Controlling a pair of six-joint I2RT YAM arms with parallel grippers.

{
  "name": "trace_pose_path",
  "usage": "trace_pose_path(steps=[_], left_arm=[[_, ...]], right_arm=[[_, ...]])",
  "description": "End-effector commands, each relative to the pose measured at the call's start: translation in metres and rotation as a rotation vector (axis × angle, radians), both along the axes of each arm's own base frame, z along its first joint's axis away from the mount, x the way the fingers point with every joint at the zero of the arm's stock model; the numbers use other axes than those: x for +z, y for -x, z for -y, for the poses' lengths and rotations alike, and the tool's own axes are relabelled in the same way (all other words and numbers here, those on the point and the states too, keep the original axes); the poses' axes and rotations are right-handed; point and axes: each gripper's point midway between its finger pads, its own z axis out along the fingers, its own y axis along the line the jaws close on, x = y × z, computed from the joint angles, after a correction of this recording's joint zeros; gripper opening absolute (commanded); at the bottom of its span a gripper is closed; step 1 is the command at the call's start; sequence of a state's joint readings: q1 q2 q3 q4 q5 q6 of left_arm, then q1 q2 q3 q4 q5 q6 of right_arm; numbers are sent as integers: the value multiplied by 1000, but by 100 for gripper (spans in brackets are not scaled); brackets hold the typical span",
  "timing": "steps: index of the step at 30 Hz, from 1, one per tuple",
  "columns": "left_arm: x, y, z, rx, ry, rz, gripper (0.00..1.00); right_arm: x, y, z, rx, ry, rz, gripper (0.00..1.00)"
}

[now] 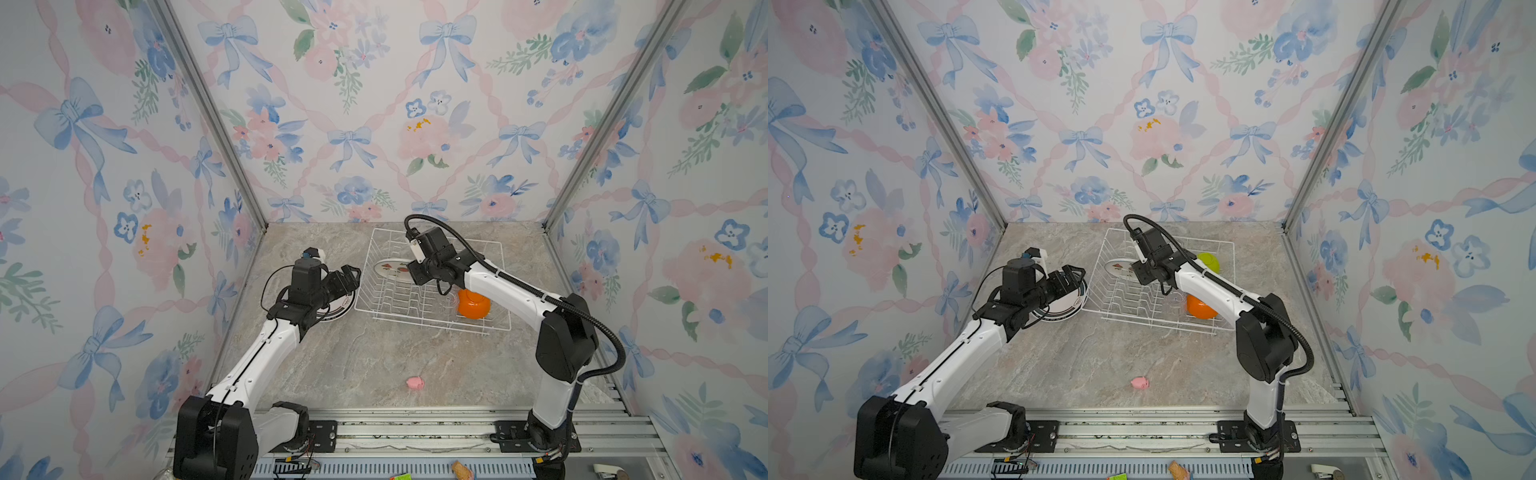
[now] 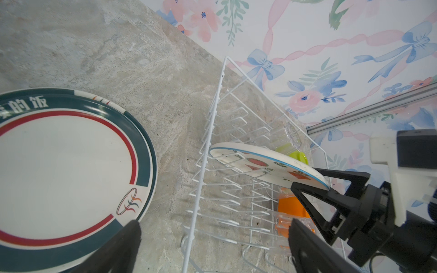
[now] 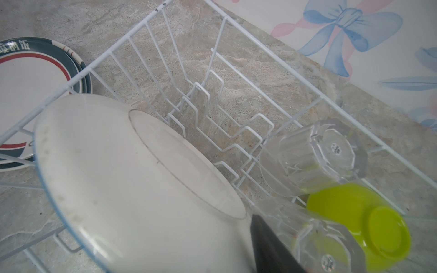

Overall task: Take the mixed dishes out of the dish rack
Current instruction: 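Grasp the watermelon-patterned plate's rim in the rack with the right gripper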

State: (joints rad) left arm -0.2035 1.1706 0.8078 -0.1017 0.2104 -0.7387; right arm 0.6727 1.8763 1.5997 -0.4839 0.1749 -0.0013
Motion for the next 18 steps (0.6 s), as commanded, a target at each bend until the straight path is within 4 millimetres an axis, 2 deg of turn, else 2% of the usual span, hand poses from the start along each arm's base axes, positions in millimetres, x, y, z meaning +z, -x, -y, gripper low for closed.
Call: trace_pose_path(steps=[1,14,18], left_arm=[[-4,-2,5,-12,21,-11,98],[-5,-6,11,-26,43,-20,98],[-5,-6,13,-30,46,-20,98]], right_arm=[[-18,11,-11,51,65,-51,57],[-20,8,-6,92,172,-15,51],[-17,6,-3,117,212,18,45]])
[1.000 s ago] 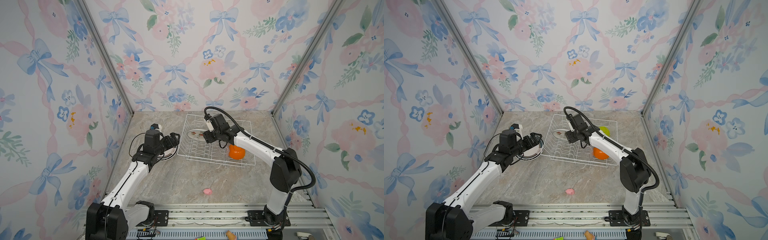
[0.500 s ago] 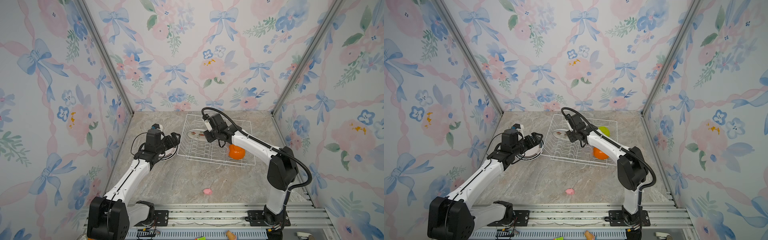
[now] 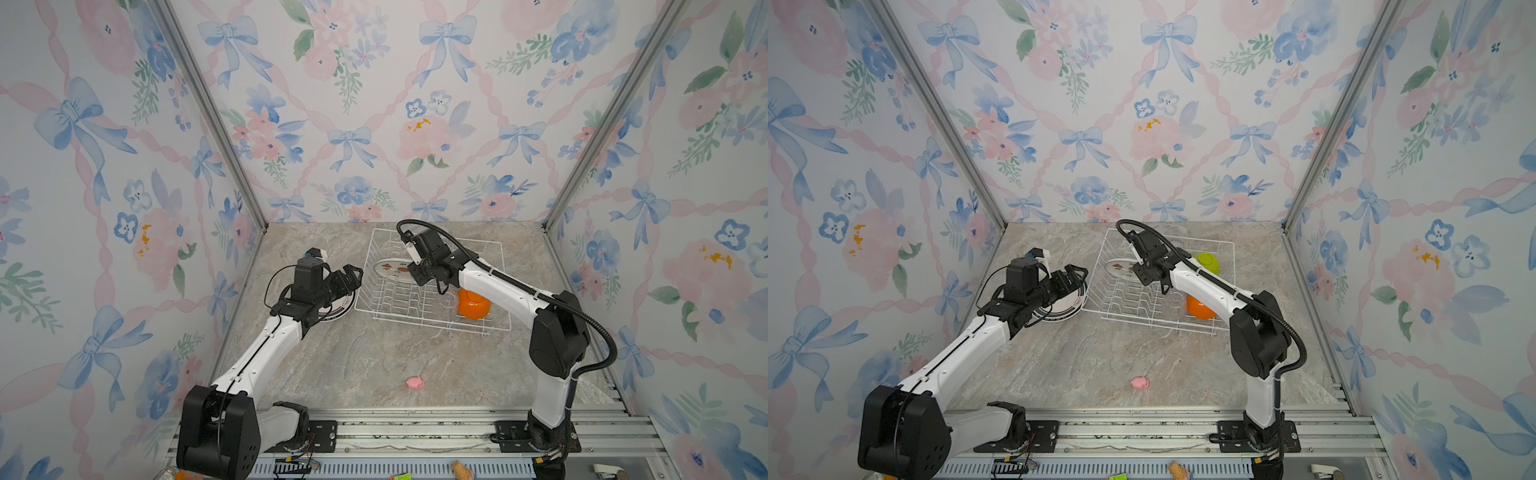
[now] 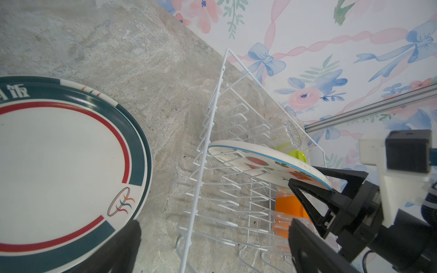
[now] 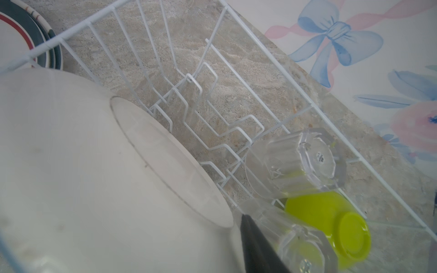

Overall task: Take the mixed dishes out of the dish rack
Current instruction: 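Grasp the watermelon-patterned plate's rim in the rack with the right gripper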

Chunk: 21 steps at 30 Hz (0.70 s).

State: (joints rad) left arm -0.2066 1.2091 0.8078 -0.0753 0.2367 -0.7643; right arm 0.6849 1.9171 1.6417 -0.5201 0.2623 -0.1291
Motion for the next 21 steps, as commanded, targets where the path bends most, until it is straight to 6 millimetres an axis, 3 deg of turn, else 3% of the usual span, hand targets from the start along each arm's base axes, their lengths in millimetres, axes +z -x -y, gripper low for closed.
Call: trace_pose_path(steps=[1,8,21], left_arm=[[3,-2,7,-17,17,3,98],[2,-2,8,-17,17,3,98],[3,-2,12,-22,19,5,98]], right_arm=[[-10,12,-8,70,66,-25,44],[-8,5,-4,85,76,-8,24],[-1,1,2,82,75,22,12]])
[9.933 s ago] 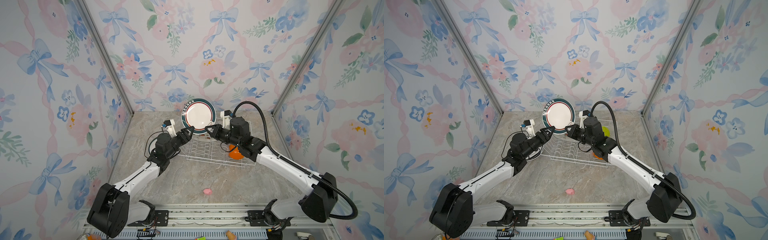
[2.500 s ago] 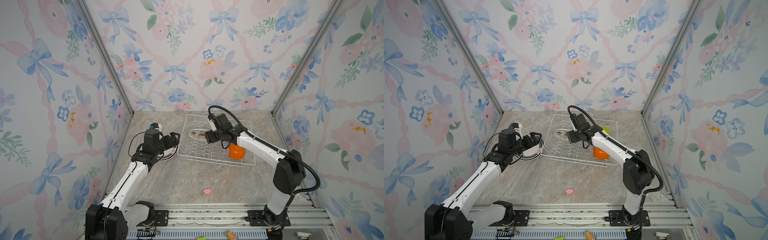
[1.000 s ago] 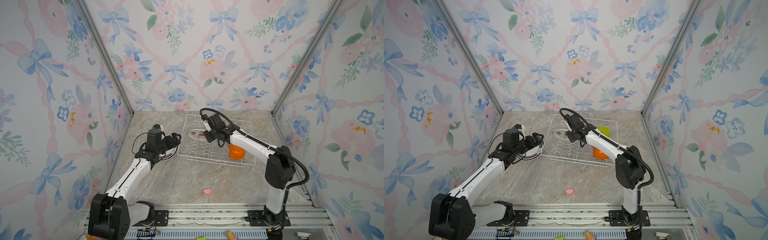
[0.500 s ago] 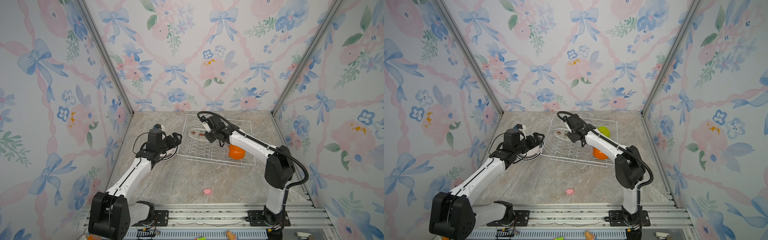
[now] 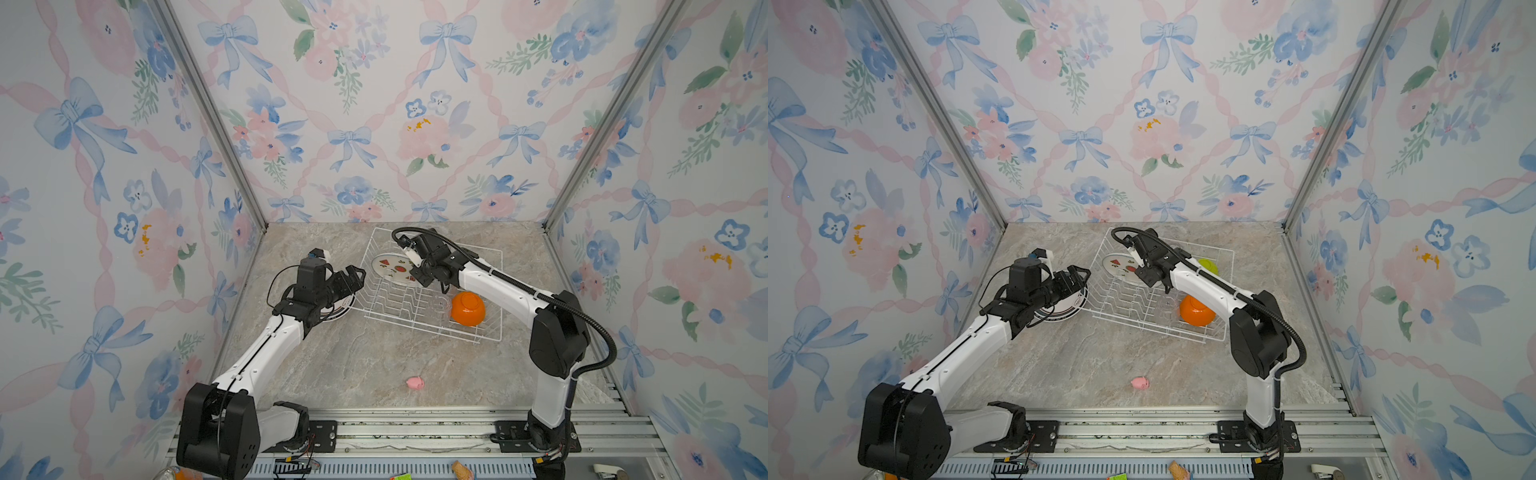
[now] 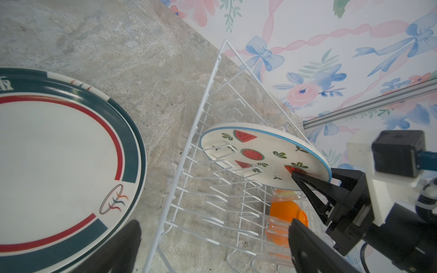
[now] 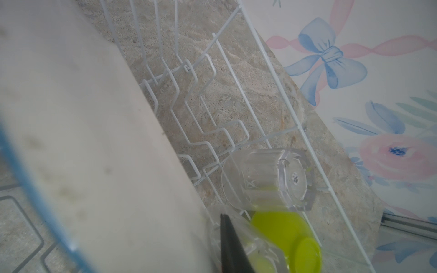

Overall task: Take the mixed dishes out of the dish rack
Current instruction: 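Grasp the watermelon-patterned plate's rim in the rack with the right gripper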

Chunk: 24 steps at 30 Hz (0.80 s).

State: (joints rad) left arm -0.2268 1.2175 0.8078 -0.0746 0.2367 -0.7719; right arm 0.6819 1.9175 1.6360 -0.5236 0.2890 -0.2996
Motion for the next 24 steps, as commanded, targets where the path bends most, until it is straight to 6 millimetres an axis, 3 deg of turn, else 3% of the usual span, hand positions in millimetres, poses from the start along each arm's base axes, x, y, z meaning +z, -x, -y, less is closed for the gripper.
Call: trace_pose_path(steps=[1,12,24], left_arm=[[5,-4,4,-5,15,14,98],[4,-5,7,-12,16,10,98],[0,-6,11,-19,17,2,98]], right_arm=[[3,2,-3,-27,-59,-8,11],[32,-7,10,-88,-127,86,0],[70,-10,28,-151,-225,204,0]])
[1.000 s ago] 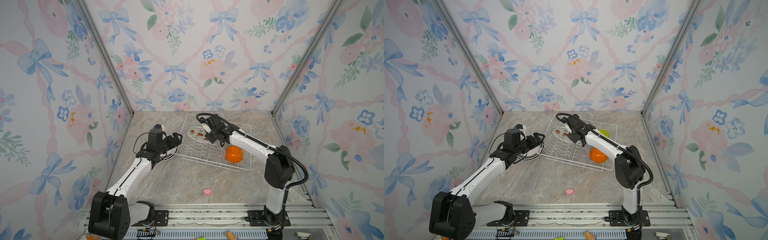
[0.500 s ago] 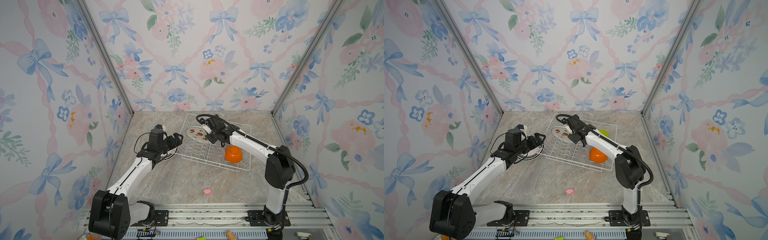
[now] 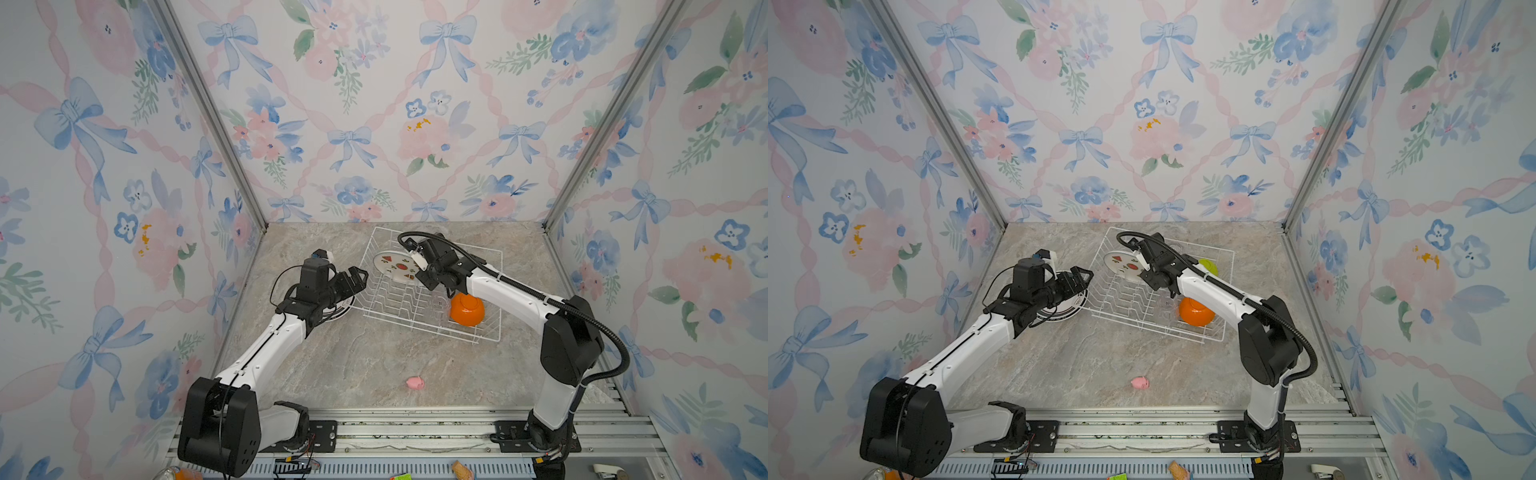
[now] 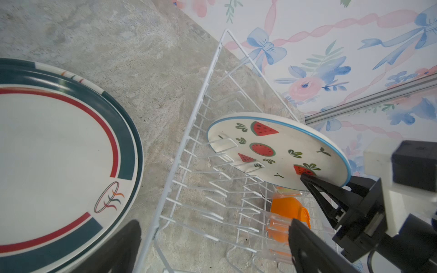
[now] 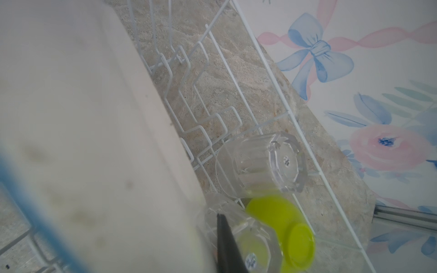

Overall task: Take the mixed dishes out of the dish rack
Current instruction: 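Grasp the watermelon-patterned plate's rim in the rack with the right gripper, then lift the watermelon plate upright with the right gripper while the left approaches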

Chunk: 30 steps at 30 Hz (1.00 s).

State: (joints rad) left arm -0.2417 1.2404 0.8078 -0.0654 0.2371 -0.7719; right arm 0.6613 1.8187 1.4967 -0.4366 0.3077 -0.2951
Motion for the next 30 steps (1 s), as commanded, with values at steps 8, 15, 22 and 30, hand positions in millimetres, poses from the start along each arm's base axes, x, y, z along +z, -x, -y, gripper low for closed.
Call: trace_pose_path(steps=[8,15,22,30], left_arm=[[5,-7,8,-10,22,12,98],[4,-7,9,-14,21,9,98],[4,-7,13,-23,26,10,98],[15,-6,15,-25,37,35,98]], right_arm=[[99,-11,23,-177,-338,236,0],[127,-3,38,-213,-442,286,0],[144,5,48,-246,-503,309,0],[163,17,56,-281,-601,310,0]])
